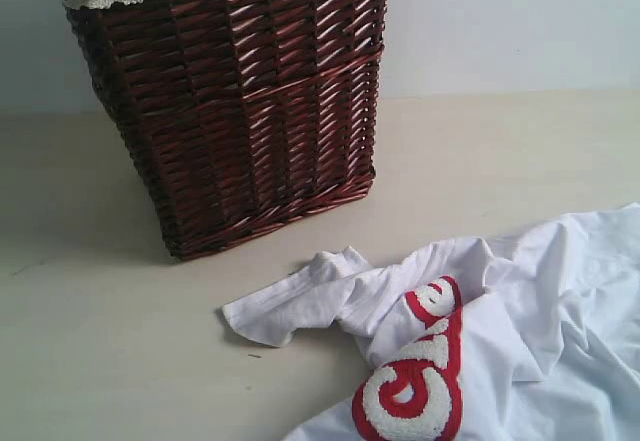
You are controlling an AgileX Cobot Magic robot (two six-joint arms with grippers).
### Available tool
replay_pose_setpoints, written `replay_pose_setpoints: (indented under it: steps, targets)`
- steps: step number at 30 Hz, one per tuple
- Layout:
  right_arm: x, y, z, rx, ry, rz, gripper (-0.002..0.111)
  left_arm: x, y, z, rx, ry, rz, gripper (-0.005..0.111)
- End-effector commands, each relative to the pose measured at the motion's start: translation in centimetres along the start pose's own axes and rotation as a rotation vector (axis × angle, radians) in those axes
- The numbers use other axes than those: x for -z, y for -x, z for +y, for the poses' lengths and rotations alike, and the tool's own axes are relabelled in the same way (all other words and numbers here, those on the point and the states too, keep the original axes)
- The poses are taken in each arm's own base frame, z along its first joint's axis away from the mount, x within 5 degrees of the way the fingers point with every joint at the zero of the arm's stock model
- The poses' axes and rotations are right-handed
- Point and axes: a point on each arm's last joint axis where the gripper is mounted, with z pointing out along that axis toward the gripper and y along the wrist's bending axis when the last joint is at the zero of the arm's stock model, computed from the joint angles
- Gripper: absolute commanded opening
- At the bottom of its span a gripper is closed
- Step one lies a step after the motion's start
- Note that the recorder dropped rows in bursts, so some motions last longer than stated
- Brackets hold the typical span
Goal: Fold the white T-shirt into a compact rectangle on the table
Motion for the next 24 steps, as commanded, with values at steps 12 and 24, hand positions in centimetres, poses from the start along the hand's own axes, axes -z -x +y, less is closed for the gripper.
replay_pose_setpoints:
  steps: [12,24]
  targets:
    - [5.6,2.0,-5.5,-0.075,-0.552,-0.144,0.052,0.0,0.1,0.0,0.01,0.002,-0.012,0.094]
    - [1.5,3.8,-8.8,-0.271,-0.277,-0.18,0.039,0.0,0.1,0.0,0.01,0.002,-0.012,0.094]
